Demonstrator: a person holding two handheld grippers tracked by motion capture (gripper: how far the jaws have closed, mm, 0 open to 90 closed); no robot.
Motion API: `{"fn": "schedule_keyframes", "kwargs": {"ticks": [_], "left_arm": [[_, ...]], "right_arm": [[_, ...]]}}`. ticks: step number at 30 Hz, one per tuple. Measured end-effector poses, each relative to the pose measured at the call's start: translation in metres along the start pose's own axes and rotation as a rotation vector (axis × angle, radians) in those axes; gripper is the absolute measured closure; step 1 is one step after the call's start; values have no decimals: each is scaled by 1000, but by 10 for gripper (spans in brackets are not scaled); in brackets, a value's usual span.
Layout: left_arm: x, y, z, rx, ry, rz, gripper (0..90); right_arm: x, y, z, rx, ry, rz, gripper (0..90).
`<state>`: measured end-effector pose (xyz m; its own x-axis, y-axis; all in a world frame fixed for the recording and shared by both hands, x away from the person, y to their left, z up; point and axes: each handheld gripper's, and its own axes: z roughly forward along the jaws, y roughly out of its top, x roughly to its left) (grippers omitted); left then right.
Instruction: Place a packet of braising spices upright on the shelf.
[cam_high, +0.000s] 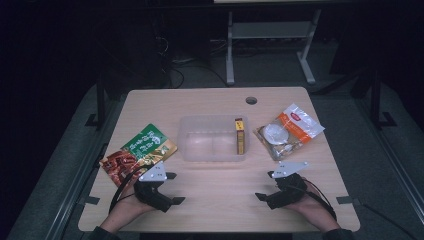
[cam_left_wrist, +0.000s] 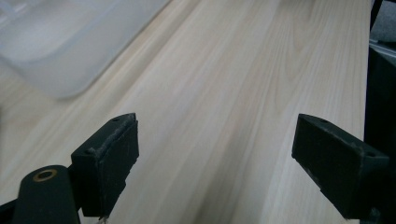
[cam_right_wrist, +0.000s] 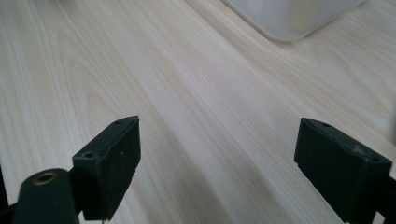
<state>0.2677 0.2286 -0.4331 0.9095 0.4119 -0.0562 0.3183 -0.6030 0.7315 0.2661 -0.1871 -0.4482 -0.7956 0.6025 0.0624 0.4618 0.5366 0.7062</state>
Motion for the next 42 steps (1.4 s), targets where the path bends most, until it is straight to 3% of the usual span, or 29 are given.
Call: {"fn": "schedule_keyframes", "kwargs": {"ticks": [5, 12, 18, 22, 28, 29, 31, 33, 34, 37, 39, 40, 42], "left_arm": [[4, -10, -14, -1, 42, -23, 149], [28, -20, -34, 11, 130, -59, 167], [49, -29, -43, 3, 188, -118, 219], [66, -34, -51, 8, 265, -157, 284], [90, -37, -61, -18, 369, -226, 421], [97, -38, -63, -22, 400, -248, 486], [101, -39, -64, -21, 417, -261, 510], [109, -41, -67, -18, 437, -282, 623], [114, -42, -68, -10, 449, -292, 623], [128, -45, -72, 3, 475, -319, 818], [142, -46, -74, 13, 504, -346, 896], [142, -46, -74, 13, 504, -346, 898], [157, -50, -72, 33, 529, -369, 899]], "right_arm": [[3, 1, 4, 14, 6, -6, 142], [4, -1, 5, 17, 13, -3, 143], [2, -3, 6, 20, 13, 3, 144], [3, -4, 5, 20, 13, 5, 144], [2, -4, 6, 24, 17, 4, 144], [3, -4, 6, 26, 18, 3, 144], [3, -4, 6, 25, 18, 3, 144], [3, -4, 6, 22, 20, 4, 144], [3, -4, 6, 22, 20, 4, 144], [3, -4, 6, 24, 20, 4, 144], [3, -4, 6, 23, 21, 3, 144], [3, -4, 6, 22, 21, 5, 144], [2, -4, 6, 23, 22, 4, 146]]}}
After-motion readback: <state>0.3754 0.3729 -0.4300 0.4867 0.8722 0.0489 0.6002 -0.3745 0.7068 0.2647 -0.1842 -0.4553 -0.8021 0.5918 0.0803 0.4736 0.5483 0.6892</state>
